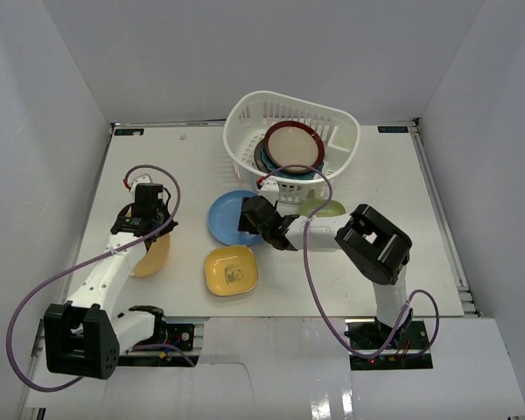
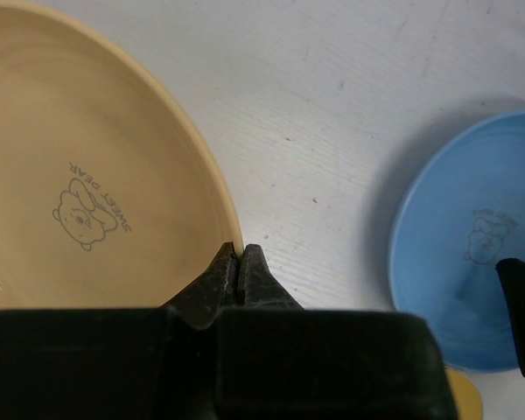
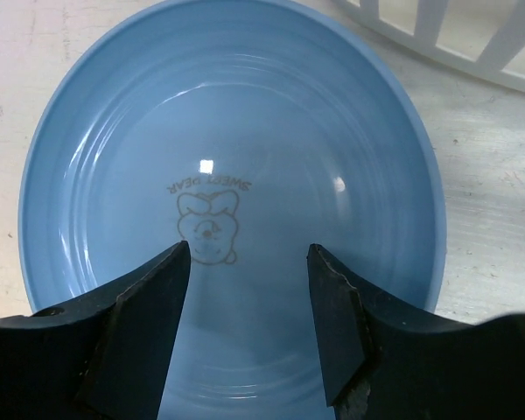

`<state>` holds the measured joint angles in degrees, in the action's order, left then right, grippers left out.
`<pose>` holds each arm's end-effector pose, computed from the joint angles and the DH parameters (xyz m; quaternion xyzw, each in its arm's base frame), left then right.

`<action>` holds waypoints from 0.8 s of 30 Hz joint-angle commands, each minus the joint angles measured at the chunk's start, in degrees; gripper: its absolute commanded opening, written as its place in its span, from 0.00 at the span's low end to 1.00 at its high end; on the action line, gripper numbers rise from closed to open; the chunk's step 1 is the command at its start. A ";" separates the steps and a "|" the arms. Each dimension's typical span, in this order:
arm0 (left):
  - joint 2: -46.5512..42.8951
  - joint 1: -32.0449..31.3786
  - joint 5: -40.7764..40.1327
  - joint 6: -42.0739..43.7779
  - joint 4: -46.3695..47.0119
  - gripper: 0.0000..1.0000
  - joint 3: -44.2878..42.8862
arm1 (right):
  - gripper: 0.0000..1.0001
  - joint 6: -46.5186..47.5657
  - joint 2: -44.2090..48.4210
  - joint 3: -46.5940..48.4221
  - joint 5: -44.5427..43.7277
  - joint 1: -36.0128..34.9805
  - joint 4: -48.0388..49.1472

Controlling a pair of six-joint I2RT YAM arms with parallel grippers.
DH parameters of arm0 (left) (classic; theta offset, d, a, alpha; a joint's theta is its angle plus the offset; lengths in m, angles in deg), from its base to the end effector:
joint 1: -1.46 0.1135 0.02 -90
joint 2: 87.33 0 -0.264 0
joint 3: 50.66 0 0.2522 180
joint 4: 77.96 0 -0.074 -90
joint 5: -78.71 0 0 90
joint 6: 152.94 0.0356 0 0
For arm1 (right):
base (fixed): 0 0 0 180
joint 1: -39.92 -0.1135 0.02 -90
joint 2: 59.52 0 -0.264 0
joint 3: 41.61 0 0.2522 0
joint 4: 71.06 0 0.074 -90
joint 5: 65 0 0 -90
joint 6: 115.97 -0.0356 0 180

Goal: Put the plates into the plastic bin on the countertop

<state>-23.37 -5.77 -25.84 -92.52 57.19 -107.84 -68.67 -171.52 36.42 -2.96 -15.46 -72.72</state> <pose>0.2212 -0.0190 0.2359 -0.2224 0.9110 0.0106 0.3471 0.2488 0.3310 0.1559 0.0144 0.8701 0.1939 0.4529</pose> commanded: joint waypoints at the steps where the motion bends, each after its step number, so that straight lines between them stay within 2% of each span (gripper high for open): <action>1: -2.96 0.10 2.85 0.14 2.35 0.00 0.97 | 0.62 1.81 3.35 -0.90 -0.16 -0.35 0.64; 8: -5.07 0.10 6.02 0.58 3.40 0.00 1.32 | 0.71 6.66 12.77 -2.39 -7.26 -0.61 -4.27; 12: -6.39 0.10 7.42 0.58 3.84 0.00 1.58 | 0.74 3.34 12.43 -7.83 -7.81 0.62 -4.80; 21: -7.54 0.10 9.01 0.67 4.46 0.00 2.02 | 0.56 -1.33 6.46 -7.49 -5.79 2.11 -5.77; 24: -7.54 0.10 9.45 0.76 4.64 0.00 2.11 | 0.39 -2.39 4.61 -6.27 -2.63 2.47 -4.46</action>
<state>-29.18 -5.77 -17.58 -92.30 60.11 -106.07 -68.30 -165.10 28.64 -7.44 -13.34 -78.43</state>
